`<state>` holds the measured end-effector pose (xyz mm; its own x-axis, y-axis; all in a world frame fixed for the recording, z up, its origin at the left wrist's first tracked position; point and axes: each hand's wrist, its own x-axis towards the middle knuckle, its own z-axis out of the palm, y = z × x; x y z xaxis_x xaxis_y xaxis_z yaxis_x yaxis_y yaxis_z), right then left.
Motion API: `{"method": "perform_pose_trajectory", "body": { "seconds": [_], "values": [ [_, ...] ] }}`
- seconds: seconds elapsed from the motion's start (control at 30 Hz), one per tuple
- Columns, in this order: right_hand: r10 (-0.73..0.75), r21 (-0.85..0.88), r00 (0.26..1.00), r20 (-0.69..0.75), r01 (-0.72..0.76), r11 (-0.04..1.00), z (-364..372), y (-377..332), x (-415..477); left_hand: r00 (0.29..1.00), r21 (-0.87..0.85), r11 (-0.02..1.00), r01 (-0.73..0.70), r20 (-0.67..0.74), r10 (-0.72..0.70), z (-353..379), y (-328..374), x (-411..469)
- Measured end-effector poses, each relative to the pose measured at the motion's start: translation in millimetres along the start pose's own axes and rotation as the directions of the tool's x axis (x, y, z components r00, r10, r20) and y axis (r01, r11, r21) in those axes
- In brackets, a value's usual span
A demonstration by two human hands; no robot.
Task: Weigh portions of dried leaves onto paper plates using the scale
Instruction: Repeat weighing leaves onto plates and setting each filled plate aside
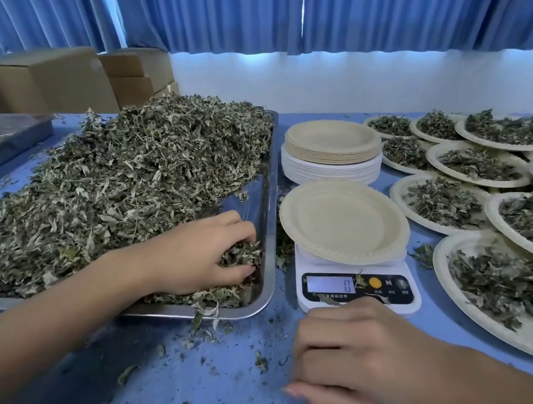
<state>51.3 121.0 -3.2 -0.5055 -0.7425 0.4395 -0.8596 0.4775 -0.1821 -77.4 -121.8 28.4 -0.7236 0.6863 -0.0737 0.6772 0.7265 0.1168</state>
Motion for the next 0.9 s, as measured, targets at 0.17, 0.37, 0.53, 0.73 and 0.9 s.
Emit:
{"method": "perform_pose_trajectory", "body": {
  "seconds": [0.17, 0.37, 0.53, 0.73, 0.9],
  "values": [
    [0.024, 0.012, 1.000, 0.016, -0.024, 1.000, -3.0, -2.1, 1.6, 0.989, 0.046, 0.999, 0.019, -0.146, -0.012, 9.7, -5.3, 14.7],
    [0.028, 0.029, 0.999, 0.027, -0.029, 0.999, -3.1, -1.3, 1.4, 0.907, -0.196, 0.979, 0.054, -0.401, -0.130, -5.9, -10.1, 35.7],
    [0.032, 0.022, 0.999, 0.005, -0.032, 0.999, -2.3, -1.3, 1.0, 0.889, -0.210, 0.977, 0.044, -0.438, -0.134, -13.2, -12.3, 37.6],
    [0.031, 0.027, 1.000, 0.004, -0.031, 0.999, -4.1, -1.5, 0.0, 0.826, -0.013, 0.974, 0.226, -0.527, -0.199, -24.8, -13.0, 44.5],
    [0.041, 0.050, 0.999, 0.008, -0.042, 0.998, -3.9, 0.1, -0.5, 0.748, -0.239, 0.957, 0.162, -0.604, -0.277, -41.5, 1.8, 59.5]
  ]
}}
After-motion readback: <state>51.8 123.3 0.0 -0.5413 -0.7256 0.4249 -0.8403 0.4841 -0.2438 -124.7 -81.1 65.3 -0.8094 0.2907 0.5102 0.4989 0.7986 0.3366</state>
